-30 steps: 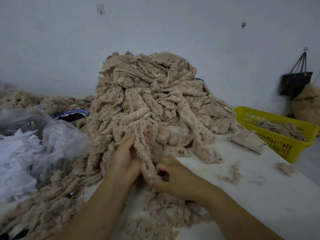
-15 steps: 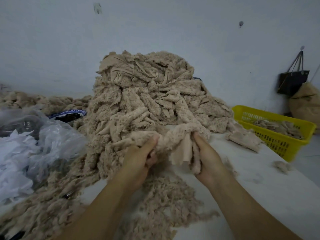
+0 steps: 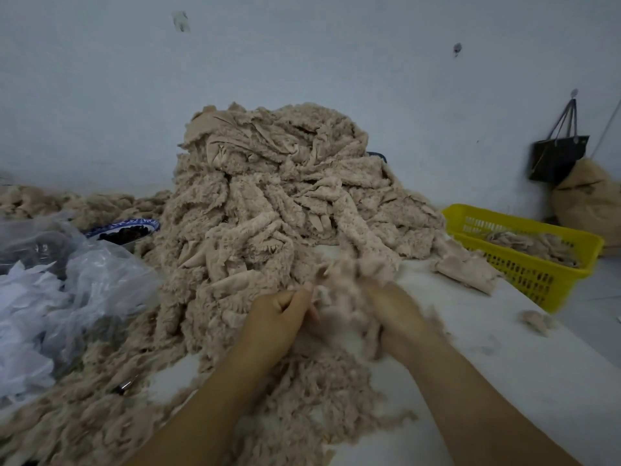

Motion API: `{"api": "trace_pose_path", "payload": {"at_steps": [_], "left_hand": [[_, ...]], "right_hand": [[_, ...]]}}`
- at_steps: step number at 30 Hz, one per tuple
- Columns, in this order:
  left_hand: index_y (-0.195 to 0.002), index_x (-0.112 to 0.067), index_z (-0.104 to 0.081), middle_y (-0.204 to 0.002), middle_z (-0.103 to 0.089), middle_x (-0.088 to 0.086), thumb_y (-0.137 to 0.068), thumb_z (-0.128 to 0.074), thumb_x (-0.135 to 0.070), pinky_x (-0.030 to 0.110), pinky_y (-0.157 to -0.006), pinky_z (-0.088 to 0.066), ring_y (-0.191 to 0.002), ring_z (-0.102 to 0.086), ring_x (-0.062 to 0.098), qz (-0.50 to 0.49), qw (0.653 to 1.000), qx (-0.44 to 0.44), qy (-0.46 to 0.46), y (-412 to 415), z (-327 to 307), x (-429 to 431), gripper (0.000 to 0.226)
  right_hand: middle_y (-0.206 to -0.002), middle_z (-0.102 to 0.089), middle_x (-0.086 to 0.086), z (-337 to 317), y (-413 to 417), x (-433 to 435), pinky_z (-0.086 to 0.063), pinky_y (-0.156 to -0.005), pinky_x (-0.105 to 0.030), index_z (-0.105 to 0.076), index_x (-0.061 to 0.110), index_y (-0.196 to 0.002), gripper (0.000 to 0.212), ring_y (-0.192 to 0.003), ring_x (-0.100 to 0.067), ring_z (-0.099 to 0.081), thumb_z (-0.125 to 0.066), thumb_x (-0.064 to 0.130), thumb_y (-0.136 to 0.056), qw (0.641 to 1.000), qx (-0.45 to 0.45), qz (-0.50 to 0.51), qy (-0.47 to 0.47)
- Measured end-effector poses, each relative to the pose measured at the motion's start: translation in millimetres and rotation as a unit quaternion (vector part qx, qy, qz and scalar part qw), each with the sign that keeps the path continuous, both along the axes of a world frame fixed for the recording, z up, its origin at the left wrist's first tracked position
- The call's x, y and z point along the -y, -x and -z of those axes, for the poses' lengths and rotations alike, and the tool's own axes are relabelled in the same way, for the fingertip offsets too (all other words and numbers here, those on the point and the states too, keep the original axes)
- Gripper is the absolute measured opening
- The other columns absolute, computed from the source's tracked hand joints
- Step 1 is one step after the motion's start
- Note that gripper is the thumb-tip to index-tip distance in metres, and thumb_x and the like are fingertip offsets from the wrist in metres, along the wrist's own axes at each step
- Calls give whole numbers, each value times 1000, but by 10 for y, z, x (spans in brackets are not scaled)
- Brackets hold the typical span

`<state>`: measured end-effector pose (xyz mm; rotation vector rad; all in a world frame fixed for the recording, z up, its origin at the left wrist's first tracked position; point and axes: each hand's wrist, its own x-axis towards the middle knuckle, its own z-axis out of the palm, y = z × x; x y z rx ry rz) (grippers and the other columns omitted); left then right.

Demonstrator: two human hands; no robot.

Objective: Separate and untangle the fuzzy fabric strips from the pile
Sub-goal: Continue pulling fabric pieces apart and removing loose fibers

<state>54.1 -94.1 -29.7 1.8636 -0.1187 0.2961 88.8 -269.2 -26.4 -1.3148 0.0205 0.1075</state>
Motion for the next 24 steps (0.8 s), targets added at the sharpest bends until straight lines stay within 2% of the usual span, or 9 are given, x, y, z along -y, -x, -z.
{"api": "trace_pose_path", "payload": {"at_steps": [2, 4, 7, 9, 12, 15, 17, 20, 24], "left_hand": [[-64, -25, -74, -59, -66, -1, -99, -50, -43, 15, -50, -43, -53, -54, 10, -2, 1000, -1, -17, -31, 40, -29, 46], [-78, -34, -74, -52, -58, -16, -100, -45, -49, 10, -52, -43, -52, -53, -2, 23, 1000, -14, -16, -46, 70, -27, 40], [-101, -43, -70, -52, -58, -16, -90, -38, -64, 7, -51, -41, -50, -55, -6, 58, 998, -18, -25, -50, 76, 7, 40], [-102, -47, -67, -51, -57, -8, -84, -37, -69, 11, -53, -44, -50, -55, 0, 77, 996, -8, -43, -63, 101, 2, 41], [-96, -44, -68, -50, -58, -6, -94, -41, -57, 10, -52, -42, -48, -55, 1, 90, 995, -2, -44, -69, 131, -6, 30], [-83, -35, -74, -51, -57, -7, -102, -44, -40, 10, -48, -42, -46, -53, 0, 87, 996, -22, -15, -87, 137, 2, 36], [-78, -35, -76, -55, -59, -7, -101, -46, -43, 12, -48, -43, -48, -54, 1, 73, 996, -46, 12, -89, 121, 16, 39], [-80, -50, -75, -76, -73, -18, -95, -47, -60, 15, -66, -51, -70, -68, -2, 66, 990, -105, 71, -60, 72, 38, 33], [-96, -29, -80, -105, -77, 3, -94, -57, -52, 25, -74, -58, -98, -73, 14, 105, 951, -180, 228, -67, 12, -22, 33]], "right_hand": [[-81, -69, -4, -127, -66, 172, -49, -43, -17, -66, 9, -119, 58, -62, -7, -58, -62, 54, -83, 943, 4, -3, -334], [-105, -70, -11, -127, -114, 310, -59, -64, -27, -58, 7, -125, 75, -84, -15, -70, -53, 69, -83, 884, 19, 45, -465], [-88, -71, 3, 21, -116, 196, -54, -64, -22, -52, 14, -121, 49, -77, -11, -69, -46, 56, -97, 980, 44, 143, -129], [-87, -61, -3, 161, -169, 116, -49, -60, -25, -49, 17, -132, 37, -72, -15, -58, -49, 38, -101, 969, 111, 179, 127], [-115, -58, -9, 225, -209, 101, -50, -61, -24, -33, 17, -150, 51, -79, -19, -60, -49, 29, -103, 968, 62, 121, 209], [-125, -60, -7, 211, -142, 97, -42, -57, -20, -42, 14, -145, 47, -84, -16, -57, -50, 31, -102, 935, 45, 70, 345], [-114, -62, 3, 161, -53, 29, -42, -60, -19, -56, 23, -130, 32, -87, -13, -56, -50, 32, -101, 930, 89, 36, 355], [-94, -71, 10, 43, 160, -159, -52, -68, -20, -67, 39, -99, 15, -85, -12, -67, -54, 31, -99, 971, 102, -97, 191], [-118, -65, -20, 29, 262, -316, -46, -99, -55, -66, 17, -114, 28, -113, -40, -60, -58, 24, -88, 970, 80, -200, 113]]}}
